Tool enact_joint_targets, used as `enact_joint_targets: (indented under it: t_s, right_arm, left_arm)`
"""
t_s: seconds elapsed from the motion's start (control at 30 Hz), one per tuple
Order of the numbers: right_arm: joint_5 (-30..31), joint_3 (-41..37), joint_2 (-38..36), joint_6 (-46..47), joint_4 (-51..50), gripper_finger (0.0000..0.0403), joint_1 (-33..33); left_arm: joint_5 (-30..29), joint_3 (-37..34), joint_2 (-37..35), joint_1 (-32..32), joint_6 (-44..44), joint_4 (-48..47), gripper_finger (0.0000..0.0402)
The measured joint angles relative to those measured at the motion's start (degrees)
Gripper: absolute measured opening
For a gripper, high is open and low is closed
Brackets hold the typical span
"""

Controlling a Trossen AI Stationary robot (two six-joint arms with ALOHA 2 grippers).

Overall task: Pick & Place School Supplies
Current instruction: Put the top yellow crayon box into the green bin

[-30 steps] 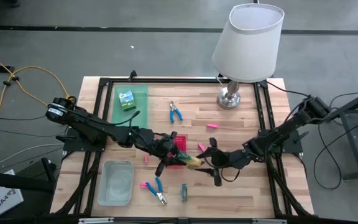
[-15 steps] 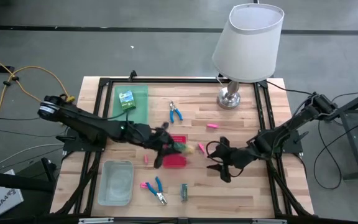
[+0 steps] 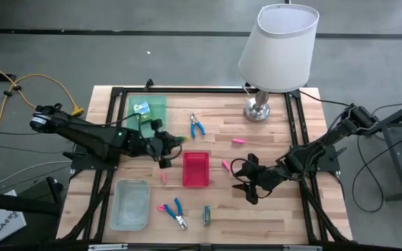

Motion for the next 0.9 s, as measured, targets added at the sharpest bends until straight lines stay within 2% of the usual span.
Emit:
enact_joint_targets:
  t_s: [0.13, 0.23, 0.33, 0.5, 0.7, 0.9]
  right_arm:
    - [0.06, 0.00, 0.00, -0.01, 0.25, 0.0203, 0.00]
    - [0.06, 0.00, 0.00, -0.01, 0.48, 0.0203, 0.00]
    - [0.08, 0.00, 0.00, -0.01, 0.52, 0.0203, 0.00]
    - [1.34, 0.00, 0.00, -0.01, 1.06, 0.0203, 0.00]
    - [1.43, 0.00, 0.00, -0.01, 1.99, 0.0204, 0.00]
    - [1.39, 0.00, 0.00, -0.01, 2.11, 0.0204, 0.00]
  left_arm:
    - [-5.59, 0.00, -0.50, -0.20, -0.08, -7.59, 0.0095]
    - [-7.62, 0.00, -0.48, 0.30, -0.88, -12.68, 0.0095]
    - [-8.42, 0.00, -0.48, 1.56, -3.72, -16.96, 0.0095]
    - [-13.56, 0.00, -0.45, 4.87, -8.92, -24.34, 0.0095]
    - [-13.04, -1.17, -0.45, 11.31, -10.10, -26.73, 0.0095]
    - [-15.36, -6.16, -0.43, 16.42, -9.66, -26.58, 0.0095]
